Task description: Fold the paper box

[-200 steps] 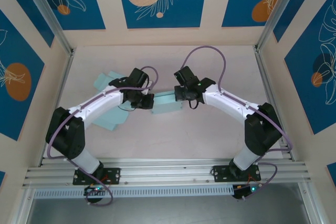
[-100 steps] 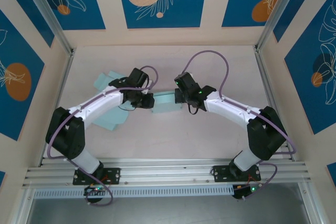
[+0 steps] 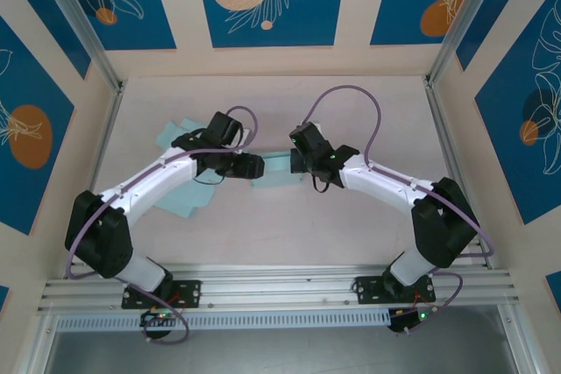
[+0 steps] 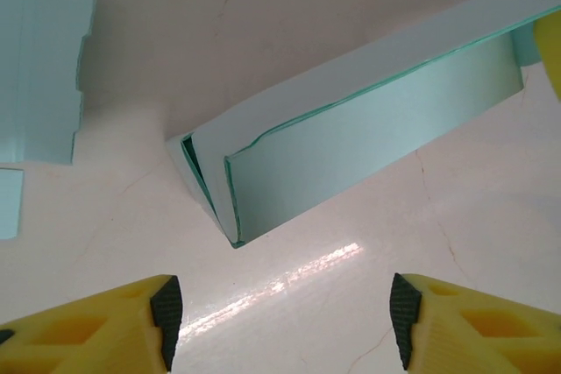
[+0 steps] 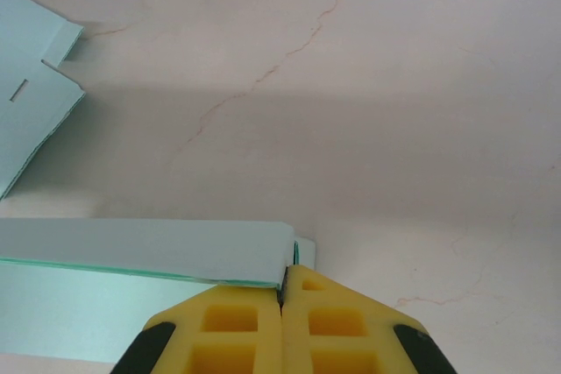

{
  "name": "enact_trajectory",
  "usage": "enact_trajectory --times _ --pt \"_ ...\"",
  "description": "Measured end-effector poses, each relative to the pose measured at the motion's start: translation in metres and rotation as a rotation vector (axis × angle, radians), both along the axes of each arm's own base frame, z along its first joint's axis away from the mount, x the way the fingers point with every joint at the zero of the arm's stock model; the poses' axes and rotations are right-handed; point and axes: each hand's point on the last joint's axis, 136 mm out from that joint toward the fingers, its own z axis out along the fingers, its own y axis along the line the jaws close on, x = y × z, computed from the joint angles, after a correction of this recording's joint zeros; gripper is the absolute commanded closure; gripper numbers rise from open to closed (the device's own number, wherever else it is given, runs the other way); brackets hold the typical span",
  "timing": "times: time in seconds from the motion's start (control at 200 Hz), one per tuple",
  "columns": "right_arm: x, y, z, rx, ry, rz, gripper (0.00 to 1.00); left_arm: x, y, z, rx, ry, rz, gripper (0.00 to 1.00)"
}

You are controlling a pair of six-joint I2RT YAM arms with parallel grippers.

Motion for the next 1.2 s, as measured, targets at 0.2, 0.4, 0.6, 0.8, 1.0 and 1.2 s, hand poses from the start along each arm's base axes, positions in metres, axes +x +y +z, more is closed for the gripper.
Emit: enact_trajectory --times 0.2,0.4,0.6,0.8,1.0,1.2 --pt "0.000 0.000 0.000 -0.003 -0.004 -0.006 1.00 0.012 0.008 0.006 0.022 -0.058 0.045 0.26" --pt "-0.002 0.002 0.000 -0.007 -0.006 -0.001 1.00 0.039 0.007 0.022 0.000 -0.176 0.113 0.29" --pt "-0.002 0.002 0.000 -0.008 -0.007 -0.002 1.00 0.061 0.001 0.032 -0.058 -0.249 0.180 0.43" --pt "-0.001 0.006 -0.001 -0.008 -0.006 0.002 1.00 0.064 -0.002 0.006 -0.081 -0.208 0.225 0.59" --pt "0.000 0.009 -0.001 -0.008 -0.009 0.003 1.00 0.064 -0.004 0.001 -0.126 -0.202 0.258 0.72" --pt "0.002 0.010 -0.001 -0.007 -0.011 -0.002 1.00 0.064 -0.001 0.001 -0.164 -0.203 0.298 0.80"
